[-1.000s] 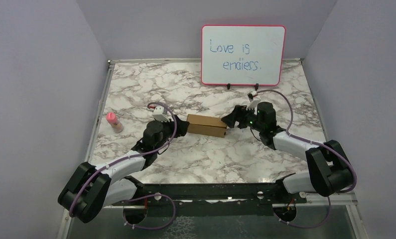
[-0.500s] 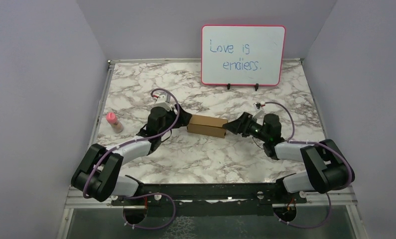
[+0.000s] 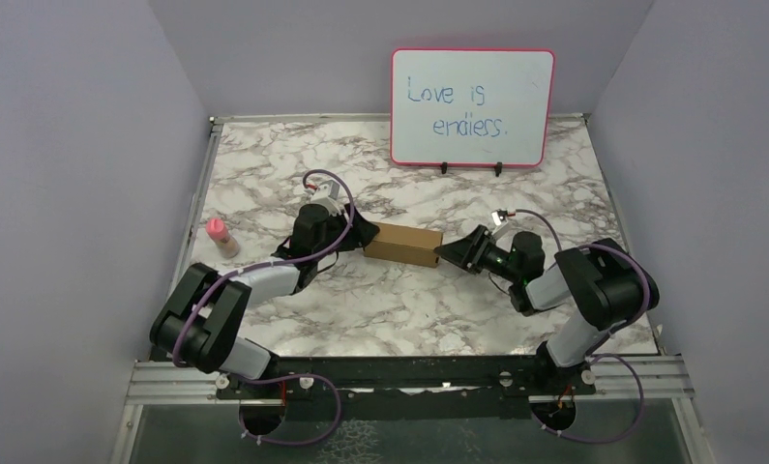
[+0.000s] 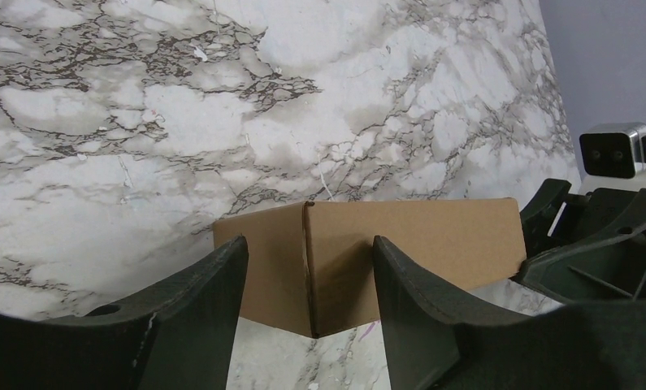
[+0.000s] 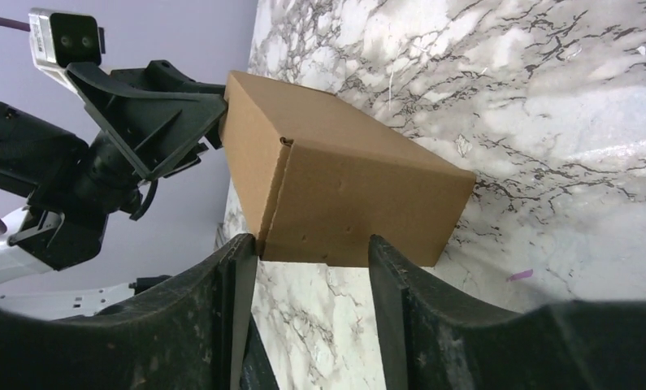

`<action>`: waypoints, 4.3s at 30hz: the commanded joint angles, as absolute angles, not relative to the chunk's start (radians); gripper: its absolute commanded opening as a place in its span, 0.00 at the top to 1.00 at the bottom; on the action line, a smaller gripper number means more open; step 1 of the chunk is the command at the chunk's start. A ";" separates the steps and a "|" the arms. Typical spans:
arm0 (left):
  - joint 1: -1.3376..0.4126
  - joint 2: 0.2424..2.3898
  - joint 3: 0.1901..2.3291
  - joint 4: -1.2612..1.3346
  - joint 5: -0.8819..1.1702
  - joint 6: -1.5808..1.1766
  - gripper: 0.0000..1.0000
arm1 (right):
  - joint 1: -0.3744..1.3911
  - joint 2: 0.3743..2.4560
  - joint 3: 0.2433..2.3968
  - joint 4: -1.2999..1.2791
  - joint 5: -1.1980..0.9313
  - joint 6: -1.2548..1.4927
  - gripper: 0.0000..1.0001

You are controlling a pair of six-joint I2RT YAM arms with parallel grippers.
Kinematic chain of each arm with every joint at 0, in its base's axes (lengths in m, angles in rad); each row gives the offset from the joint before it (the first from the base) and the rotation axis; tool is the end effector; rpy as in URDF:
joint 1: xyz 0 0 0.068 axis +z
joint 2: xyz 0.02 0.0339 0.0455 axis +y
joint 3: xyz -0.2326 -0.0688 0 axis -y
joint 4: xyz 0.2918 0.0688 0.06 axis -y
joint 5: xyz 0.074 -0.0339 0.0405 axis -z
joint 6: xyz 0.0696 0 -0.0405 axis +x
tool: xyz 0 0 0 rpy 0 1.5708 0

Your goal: Fold the paper box

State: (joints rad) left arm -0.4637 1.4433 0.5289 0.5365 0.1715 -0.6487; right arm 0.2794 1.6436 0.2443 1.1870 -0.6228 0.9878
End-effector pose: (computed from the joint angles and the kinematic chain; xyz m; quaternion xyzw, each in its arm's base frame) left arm 0.3064 -0.1665 0.0971 -0.0282 0.8252 -0.3556 0.4379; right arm 0.2516 0.1144 0.0407 0.0763 0.7614 0.5462 0.3408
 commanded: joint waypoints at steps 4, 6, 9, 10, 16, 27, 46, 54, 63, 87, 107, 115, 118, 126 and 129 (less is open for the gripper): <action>-0.456 1.467 0.527 0.561 0.214 -0.668 0.44 | 0.272 1.712 0.194 1.256 -0.605 1.010 0.58; -0.454 1.465 0.521 0.564 0.215 -0.671 0.45 | 0.272 1.708 0.190 1.247 -0.598 1.002 0.61; -0.453 1.466 0.513 0.566 0.211 -0.675 0.47 | 0.272 1.687 0.202 1.266 -0.632 1.007 0.61; -0.451 1.466 0.511 0.567 0.211 -0.675 0.48 | 0.270 1.674 0.207 1.268 -0.639 1.015 0.60; -0.451 1.476 0.505 0.568 0.213 -0.676 0.53 | 0.261 1.629 0.225 1.326 -0.662 1.085 0.45; -0.451 1.497 0.505 0.572 0.222 -0.675 0.57 | 0.259 1.730 0.275 1.356 -0.617 1.092 0.51; -0.436 1.479 0.494 0.588 0.198 -0.677 0.61 | 0.260 1.531 0.353 0.932 -0.614 0.825 0.36; -0.411 1.412 0.533 0.580 0.189 -0.680 0.43 | 0.259 1.333 0.531 0.479 -0.597 0.553 0.12; -0.419 1.315 0.690 0.252 0.172 -0.439 0.22 | 0.260 1.186 0.645 0.205 -0.530 0.352 0.08; -0.580 1.386 1.023 -0.160 0.211 0.273 0.01 | 0.296 0.892 0.444 0.331 -0.377 0.377 0.07; -0.607 1.711 1.258 -0.425 0.611 0.799 0.01 | 0.304 0.790 0.417 0.310 -0.277 0.375 0.08; -0.641 1.782 1.283 -0.437 0.594 0.805 0.05 | 0.305 0.770 0.414 0.302 -0.258 0.367 0.08; -0.651 1.793 1.282 -0.436 0.564 0.805 0.14 | 0.304 0.765 0.414 0.302 -0.254 0.365 0.09; -0.703 1.734 1.248 -0.410 0.368 0.798 0.53 | 0.304 0.760 0.413 0.302 -0.257 0.364 0.09; -0.724 1.680 1.193 -0.345 0.277 0.782 0.56 | 0.304 0.757 0.413 0.301 -0.258 0.364 0.09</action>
State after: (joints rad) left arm -0.6949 1.7710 1.2430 -0.4103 0.4297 0.7860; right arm 0.2996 0.7750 0.4232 0.2962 -0.2775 0.3729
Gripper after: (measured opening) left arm 0.541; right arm 0.911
